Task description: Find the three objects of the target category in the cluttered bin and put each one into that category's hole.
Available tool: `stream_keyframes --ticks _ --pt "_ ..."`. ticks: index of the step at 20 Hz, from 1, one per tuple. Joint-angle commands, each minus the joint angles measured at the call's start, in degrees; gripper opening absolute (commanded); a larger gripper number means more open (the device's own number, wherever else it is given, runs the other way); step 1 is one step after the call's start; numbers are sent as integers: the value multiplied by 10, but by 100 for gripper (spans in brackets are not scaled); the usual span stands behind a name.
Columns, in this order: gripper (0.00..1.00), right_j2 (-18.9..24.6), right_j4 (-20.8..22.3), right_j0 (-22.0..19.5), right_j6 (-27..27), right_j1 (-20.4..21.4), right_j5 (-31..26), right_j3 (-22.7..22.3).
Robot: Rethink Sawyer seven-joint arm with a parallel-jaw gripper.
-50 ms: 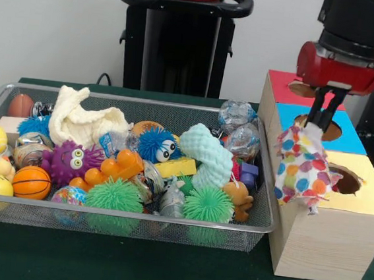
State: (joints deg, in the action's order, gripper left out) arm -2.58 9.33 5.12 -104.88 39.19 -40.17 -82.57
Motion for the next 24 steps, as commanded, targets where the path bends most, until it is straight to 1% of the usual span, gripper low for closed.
stream_keyframes --ticks 1,3,7,10,13,15,17,20,22,24 --pt "0 -14 -43 10 -133 45 -66 -54" --pt "0 -17 -46 13 -135 30 -60 -47" --pt "0 -19 -50 14 -143 -31 -11 -18" --pt "0 -21 -57 14 -137 -45 -7 0" --pt "0 -22 -64 14 -130 -46 -12 7" --pt "0 -21 -66 12 -127 -55 -8 11" --pt "0 -17 -64 7 -122 -76 10 15" --pt "0 -14 -55 -1 -118 -118 56 25" --pt "0 -34 -38 13 -126 -137 67 38" --pt "0 -59 -32 35 -149 -145 58 42"
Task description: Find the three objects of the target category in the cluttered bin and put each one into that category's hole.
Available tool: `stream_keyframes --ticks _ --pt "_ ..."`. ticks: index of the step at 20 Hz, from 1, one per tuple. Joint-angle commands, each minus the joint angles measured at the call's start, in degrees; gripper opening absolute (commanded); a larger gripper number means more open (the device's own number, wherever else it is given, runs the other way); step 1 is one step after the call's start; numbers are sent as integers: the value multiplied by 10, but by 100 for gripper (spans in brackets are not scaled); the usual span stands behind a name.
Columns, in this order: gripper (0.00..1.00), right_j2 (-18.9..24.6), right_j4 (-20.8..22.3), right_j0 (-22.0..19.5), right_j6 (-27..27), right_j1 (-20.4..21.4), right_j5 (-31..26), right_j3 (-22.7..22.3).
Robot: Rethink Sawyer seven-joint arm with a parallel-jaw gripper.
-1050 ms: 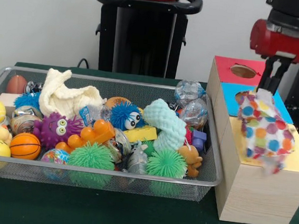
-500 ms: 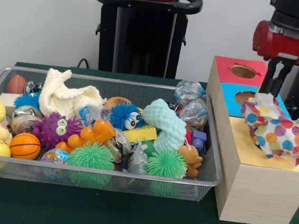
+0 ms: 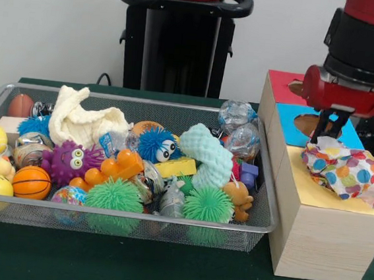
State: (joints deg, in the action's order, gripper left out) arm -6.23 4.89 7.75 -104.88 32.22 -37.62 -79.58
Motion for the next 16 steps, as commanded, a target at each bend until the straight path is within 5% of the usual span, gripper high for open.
stream_keyframes --ticks 1,7,16 --pt "0 -38 16 24 -161 -77 26 15" --pt "0 -66 -13 93 -190 -54 1 -5" --pt "0 -57 -44 115 -156 -32 -39 15"
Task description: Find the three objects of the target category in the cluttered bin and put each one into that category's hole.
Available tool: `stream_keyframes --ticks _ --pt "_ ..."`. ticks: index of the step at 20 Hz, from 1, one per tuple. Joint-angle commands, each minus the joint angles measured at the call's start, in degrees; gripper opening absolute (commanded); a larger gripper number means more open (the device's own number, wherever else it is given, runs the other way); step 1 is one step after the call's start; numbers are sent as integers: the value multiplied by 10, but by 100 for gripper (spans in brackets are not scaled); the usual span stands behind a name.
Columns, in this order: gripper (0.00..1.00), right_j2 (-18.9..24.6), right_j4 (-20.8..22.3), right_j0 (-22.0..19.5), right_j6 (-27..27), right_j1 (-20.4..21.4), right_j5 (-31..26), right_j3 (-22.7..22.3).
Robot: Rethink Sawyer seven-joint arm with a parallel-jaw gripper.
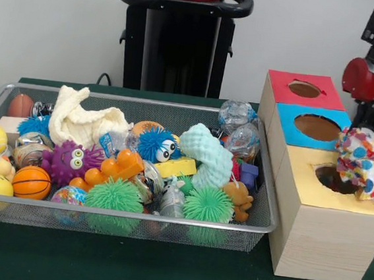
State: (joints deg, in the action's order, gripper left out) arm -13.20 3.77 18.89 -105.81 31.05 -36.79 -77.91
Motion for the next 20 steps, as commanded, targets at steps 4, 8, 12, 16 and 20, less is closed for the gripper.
stream_keyframes --ticks 4,8,12,16,20 --pt "0 18 -52 19 -162 -65 -42 42" --pt "0 33 -67 10 -144 -109 -10 88" --pt "0 42 -72 -17 -107 -149 -9 128" --pt "0 43 -74 -47 -70 -158 -39 161" --pt "0 65 -77 -83 -25 -167 -49 192"
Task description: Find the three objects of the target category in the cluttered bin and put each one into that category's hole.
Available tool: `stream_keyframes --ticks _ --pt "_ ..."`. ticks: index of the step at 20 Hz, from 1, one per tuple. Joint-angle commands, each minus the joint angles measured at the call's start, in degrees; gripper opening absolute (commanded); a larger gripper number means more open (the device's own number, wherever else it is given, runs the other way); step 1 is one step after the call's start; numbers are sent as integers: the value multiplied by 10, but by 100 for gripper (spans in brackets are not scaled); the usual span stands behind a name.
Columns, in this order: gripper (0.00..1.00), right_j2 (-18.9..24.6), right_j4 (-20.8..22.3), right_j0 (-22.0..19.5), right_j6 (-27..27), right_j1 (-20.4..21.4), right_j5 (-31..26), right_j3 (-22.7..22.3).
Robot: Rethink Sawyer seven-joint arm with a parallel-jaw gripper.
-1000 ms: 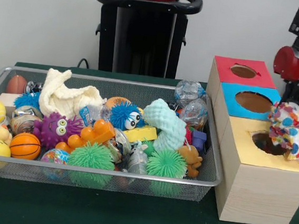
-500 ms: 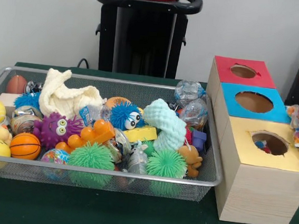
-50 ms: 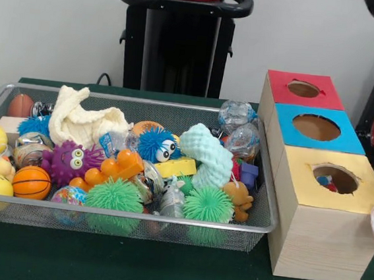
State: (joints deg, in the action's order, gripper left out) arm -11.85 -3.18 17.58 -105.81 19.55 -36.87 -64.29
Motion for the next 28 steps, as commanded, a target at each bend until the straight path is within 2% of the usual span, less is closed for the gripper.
stream_keyframes --ticks 1,5,8,12,17,22,28 --pt "0 57 -5 -79 -12 -53 -47 64" --pt "0 90 -2 -112 36 -33 -58 65" --pt "0 91 -3 -118 38 20 -108 50" --pt "0 73 1 -114 20 67 -188 71" --pt "0 69 7 -110 9 90 -240 94" --pt "0 56 16 -91 -16 118 -326 127" --pt "0 65 14 -76 -44 99 -304 134"
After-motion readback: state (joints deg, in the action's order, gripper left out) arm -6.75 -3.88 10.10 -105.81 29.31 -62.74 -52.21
